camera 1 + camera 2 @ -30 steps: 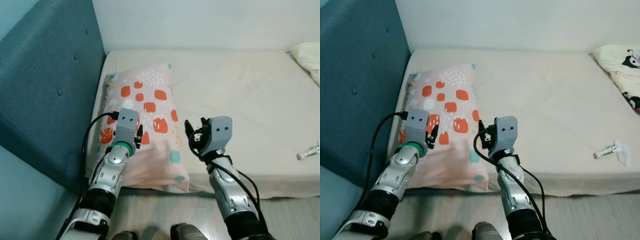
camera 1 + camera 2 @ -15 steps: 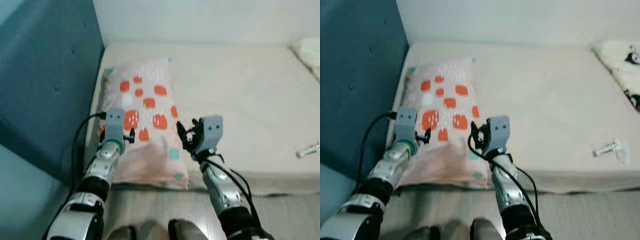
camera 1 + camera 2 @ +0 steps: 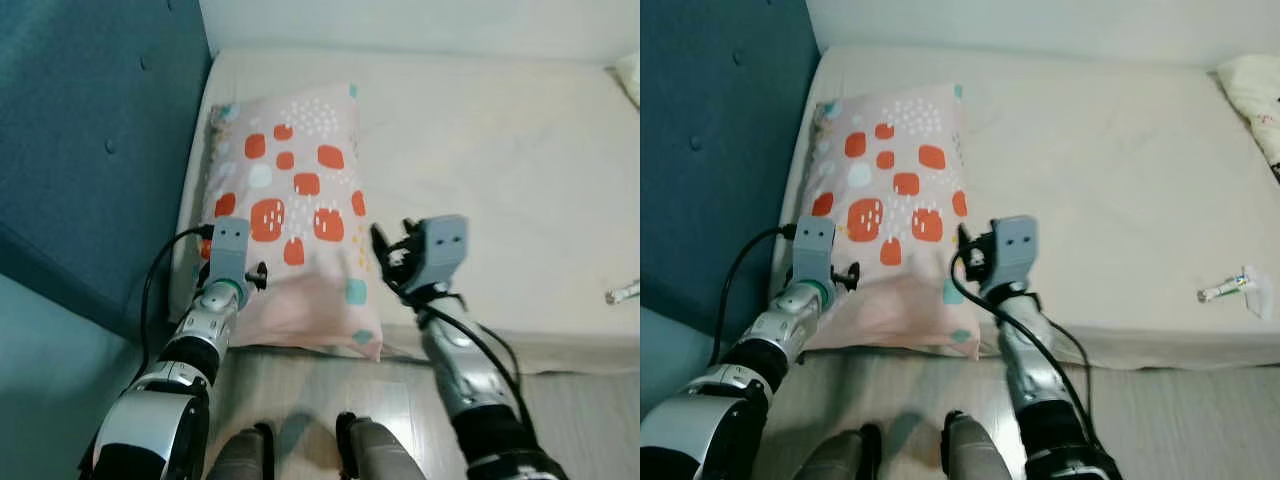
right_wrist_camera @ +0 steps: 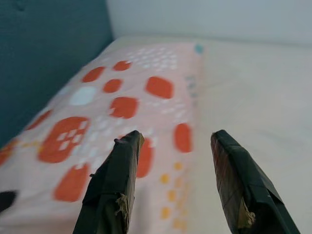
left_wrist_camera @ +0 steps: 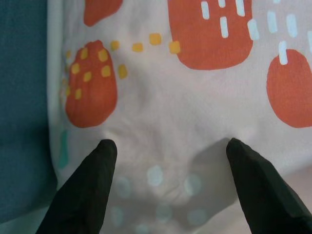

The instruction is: Clean up the room

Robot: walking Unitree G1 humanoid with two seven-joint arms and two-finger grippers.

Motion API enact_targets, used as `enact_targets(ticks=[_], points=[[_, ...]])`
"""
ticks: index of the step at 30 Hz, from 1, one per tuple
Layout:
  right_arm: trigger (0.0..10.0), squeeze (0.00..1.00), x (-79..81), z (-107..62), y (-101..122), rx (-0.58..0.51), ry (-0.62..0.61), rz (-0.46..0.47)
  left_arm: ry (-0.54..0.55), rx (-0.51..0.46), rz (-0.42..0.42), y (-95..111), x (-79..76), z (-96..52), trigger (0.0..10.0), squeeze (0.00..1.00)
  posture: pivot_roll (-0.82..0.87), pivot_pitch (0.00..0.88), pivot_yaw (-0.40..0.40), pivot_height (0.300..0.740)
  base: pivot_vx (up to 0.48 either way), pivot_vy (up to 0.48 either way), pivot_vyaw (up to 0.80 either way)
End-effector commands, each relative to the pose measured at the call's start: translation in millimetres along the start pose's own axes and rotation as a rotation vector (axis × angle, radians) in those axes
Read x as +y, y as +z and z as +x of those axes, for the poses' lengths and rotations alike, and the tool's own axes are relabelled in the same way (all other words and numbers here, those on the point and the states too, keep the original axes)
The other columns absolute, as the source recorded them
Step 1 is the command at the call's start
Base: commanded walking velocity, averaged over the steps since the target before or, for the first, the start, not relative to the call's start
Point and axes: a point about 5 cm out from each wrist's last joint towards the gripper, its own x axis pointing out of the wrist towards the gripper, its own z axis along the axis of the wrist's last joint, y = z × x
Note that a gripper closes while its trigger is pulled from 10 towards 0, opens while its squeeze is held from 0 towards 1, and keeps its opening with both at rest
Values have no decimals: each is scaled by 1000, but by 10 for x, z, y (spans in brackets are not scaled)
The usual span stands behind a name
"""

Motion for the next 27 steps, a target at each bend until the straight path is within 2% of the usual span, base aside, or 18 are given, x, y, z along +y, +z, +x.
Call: enact_targets(ticks=[1,3,6,7,8,16,18,23,24,26,27], points=[[10000,0,-58,-85,-60,32,-21,-1,-3,29,2,-73,-24,-5,10000,1000,-147,245,26,740,0,0,0],[10000,0,-129,-144,-54,35,-44,-12,-5,36,12,-72,-38,-1,10000,1000,-162,260,30,740,0,0,0],[10000,0,-135,-170,-56,37,-50,-13,-10,41,17,-77,-41,-1,10000,1000,-166,269,32,740,0,0,0],[10000,0,-120,-200,-60,39,-55,-8,-11,56,24,-104,-36,-2,10000,816,-171,281,33,740,0,0,0],[10000,0,-95,-226,-62,41,-57,-2,-14,74,26,-138,-29,-4,10000,0,-174,288,33,740,0,0,0],[10000,0,35,-361,-39,50,-46,24,-23,127,8,-280,-45,-27,10000,0,-181,353,34,740,0,0,0],[10000,0,94,-446,-29,65,-40,42,-36,145,-19,-353,-94,-47,10000,0,-178,393,34,740,0,0,0],[10000,0,144,-502,-54,87,-31,58,-56,148,-49,-375,-156,-60,10000,0,-165,413,35,740,0,0,0],[10000,0,178,-514,-73,97,-25,67,-68,139,-63,-354,-196,-61,8549,0,-164,416,35,740,0,0,0],[10000,0,178,-514,-73,97,-25,67,-68,139,-63,-354,-196,-61,8549,0,-164,416,35,740,0,0,0],[10000,0,210,-518,-79,103,-20,74,-78,125,-69,-319,-229,-59,4235,0,-166,416,35,740,0,0,0]])
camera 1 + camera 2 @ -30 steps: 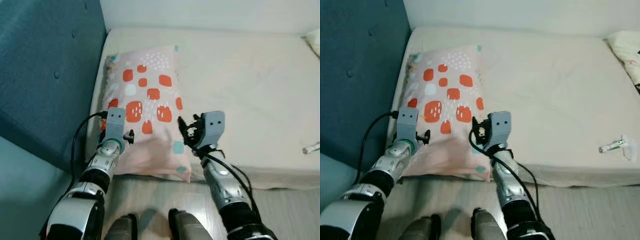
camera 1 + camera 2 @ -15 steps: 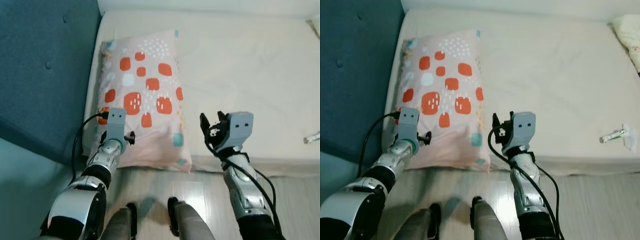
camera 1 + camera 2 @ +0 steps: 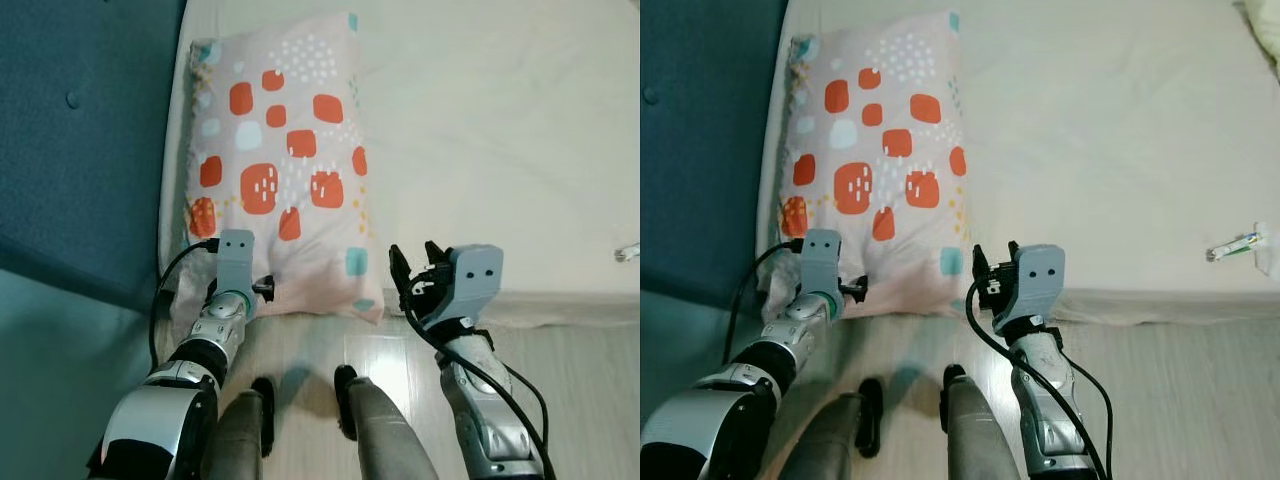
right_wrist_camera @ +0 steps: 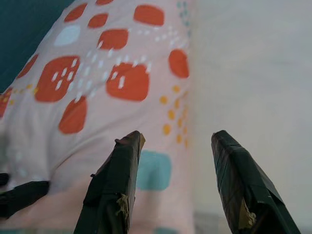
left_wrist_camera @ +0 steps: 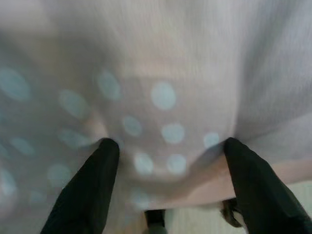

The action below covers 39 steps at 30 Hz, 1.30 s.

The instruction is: Clean up the room

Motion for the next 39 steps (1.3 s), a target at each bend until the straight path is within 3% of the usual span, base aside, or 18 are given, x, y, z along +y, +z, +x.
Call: enact_targets(ticks=[1,4,5,25,28,30,31,34,36,39], points=[[10000,0,15,-59,-65,37,-7,14,-11,33,-8,-120,-45,-14,1255,0,-167,416,35,740,0,0,0],[10000,0,15,-59,-65,37,-7,14,-11,33,-8,-120,-45,-14,1255,0,-167,416,35,740,0,0,0],[10000,0,29,-62,-63,38,-5,17,-6,8,2,-73,-52,-11,0,0,-172,410,35,740,0,0,0],[10000,0,80,-127,-65,74,-1,27,-10,-117,41,60,-103,-23,0,0,-165,398,38,740,0,0,0],[10000,0,74,-122,-72,77,-4,26,17,-198,55,200,-125,-35,0,0,-161,394,40,740,0,0,0],[10000,0,74,-122,-72,77,-4,26,17,-198,55,200,-125,-35,0,0,-161,394,40,740,0,0,0],[10000,0,72,-116,-69,80,-5,26,64,-315,129,422,-147,-59,0,0,-160,391,39,740,0,0,0],[10000,0,73,-115,-66,80,-5,26,90,-377,166,549,-160,-77,0,0,-160,391,39,740,0,0,0],[10000,0,74,-108,-64,81,-5,25,130,-474,206,761,-181,-114,0,0,-162,388,39,740,0,0,0],[10000,0,75,-102,-63,80,-4,24,156,-518,217,887,-183,-134,0,0,-164,385,41,740,0,0,0]])
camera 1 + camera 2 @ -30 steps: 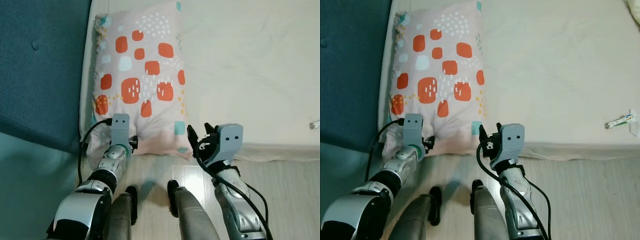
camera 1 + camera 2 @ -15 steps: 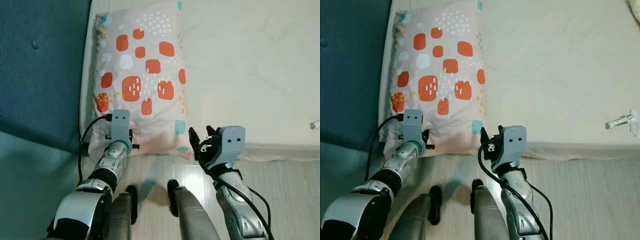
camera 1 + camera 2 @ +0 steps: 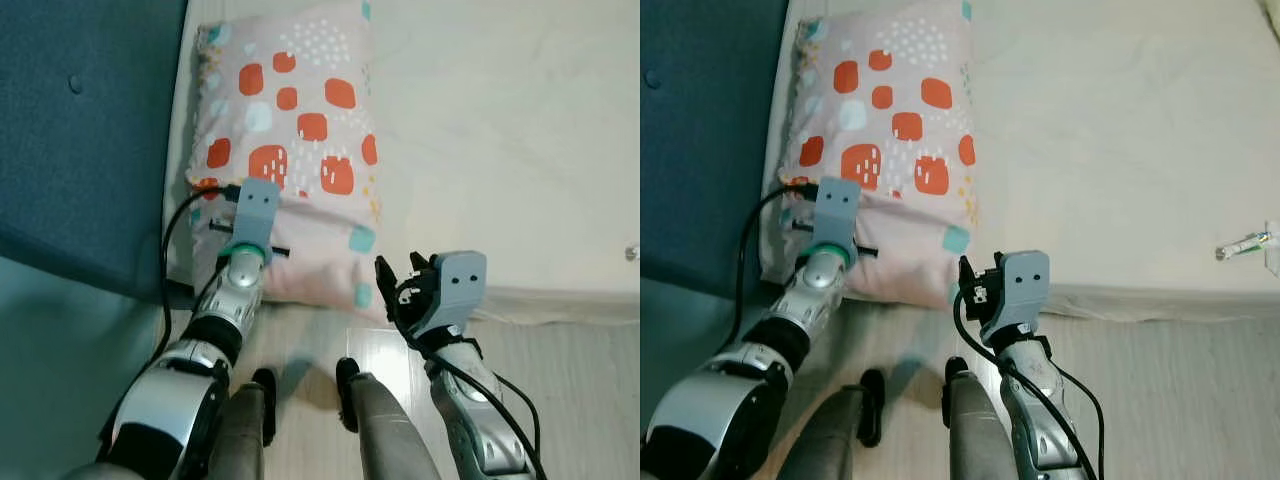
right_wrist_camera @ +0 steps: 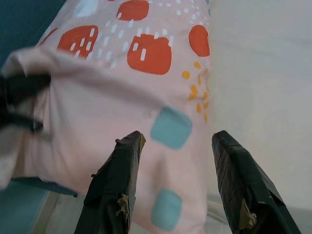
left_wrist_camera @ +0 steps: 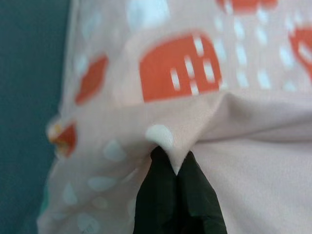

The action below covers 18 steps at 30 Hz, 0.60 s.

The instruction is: Clean up the room

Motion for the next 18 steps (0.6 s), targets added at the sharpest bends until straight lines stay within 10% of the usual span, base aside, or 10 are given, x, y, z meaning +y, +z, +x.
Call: enact_targets(ticks=[1,18], points=[[10000,0,-21,-50,-74,37,-16,5,5,-1,14,-47,-19,-31,0,0,-164,385,41,740,0,0,0],[10000,0,-26,-43,-67,36,-25,3,427,-403,114,1148,505,242,0,0,-163,379,42,740,0,0,0]])
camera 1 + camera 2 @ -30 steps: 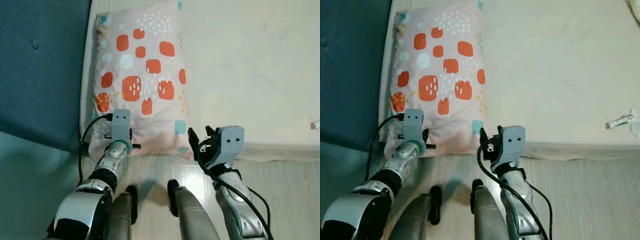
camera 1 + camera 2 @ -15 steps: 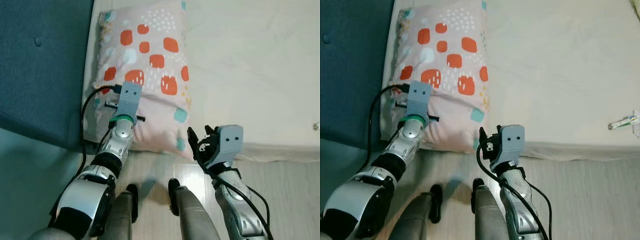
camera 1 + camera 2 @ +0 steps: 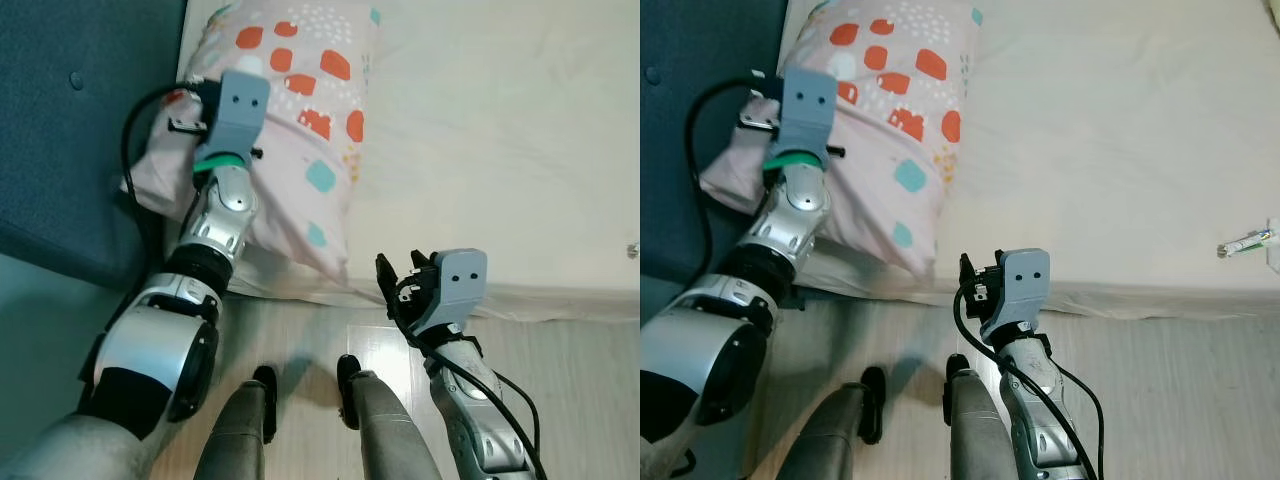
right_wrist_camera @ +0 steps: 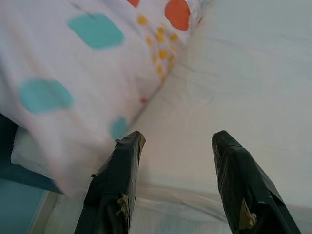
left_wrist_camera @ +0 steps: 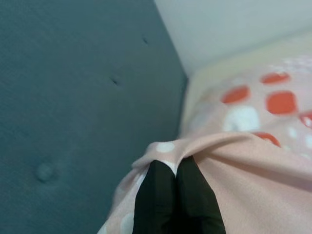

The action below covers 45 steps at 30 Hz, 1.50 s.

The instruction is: Clean up the room

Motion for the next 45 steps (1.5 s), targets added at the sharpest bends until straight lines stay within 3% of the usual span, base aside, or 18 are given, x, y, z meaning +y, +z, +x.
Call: enact_targets(ticks=[1,6,9,11,12,16,17,18,21,25,26,27,28,31,38,39,40,45], points=[[10000,0,-23,-52,-73,35,-16,4,25,-59,-10,111,4,19,0,0,-163,379,42,740,0,0,0],[10000,0,-16,-45,-75,35,-16,6,49,-88,50,55,26,-8,0,0,-159,379,46,740,0,0,0],[10000,0,-10,-41,-84,37,-17,7,-1,60,142,-368,-1,-200,0,0,-159,378,49,740,0,0,0],[10000,0,-12,-42,-86,37,-18,7,-4,114,169,-508,13,-270,0,0,-158,377,49,740,0,0,0],[10000,0,-16,-43,-88,38,-20,7,2,165,199,-650,42,-344,3451,0,-157,377,49,740,0,0,0],[10000,0,-24,-44,-96,40,-21,6,11,244,242,-851,99,-450,4431,0,-154,373,48,740,0,0,0],[10000,0,-27,-41,-100,41,-20,5,12,281,258,-936,128,-493,5176,0,-152,370,48,740,0,0,0],[10000,0,-30,-33,-103,41,-19,4,12,331,268,-1022,154,-537,10000,0,-149,364,48,740,0,0,0],[10000,0,-33,-17,-106,40,-17,3,-24,409,263,-1134,148,-615,10000,0,-147,356,49,740,0,0,0],[10000,0,-36,6,-105,38,-15,2,-93,418,248,-1148,47,-701,10000,0,-138,340,50,740,0,0,0],[10000,0,-43,21,-111,38,-14,1,-117,412,240,-1139,-3,-739,10000,106,-132,326,54,740,0,0,0],[10000,0,-43,21,-111,38,-14,1,-117,412,240,-1139,-3,-739,10000,106,-132,326,54,740,0,0,0],[10000,0,-50,39,-115,37,-13,0,-151,400,215,-1123,-69,-795,10000,1000,-126,310,56,740,0,0,0],[10000,0,-54,50,-118,37,-12,0,-171,393,197,-1112,-109,-832,10000,1000,-126,310,56,740,0,0,0],[10000,0,-67,141,-141,27,-1,-8,-320,286,149,-1009,-188,-1143,10000,1000,-90,209,68,740,0,0,0],[10000,0,-68,159,-141,24,1,-8,-357,250,166,-992,-165,-1183,10000,757,-83,189,70,740,0,0,0],[10000,0,-72,186,-144,20,2,-9,-387,215,172,-977,-124,-1218,10000,0,-72,162,72,740,0,0,0],[10000,0,-83,244,-163,15,2,-9,-474,100,141,-888,-60,-1279,10000,0,-58,132,72,740,0,0,0]])
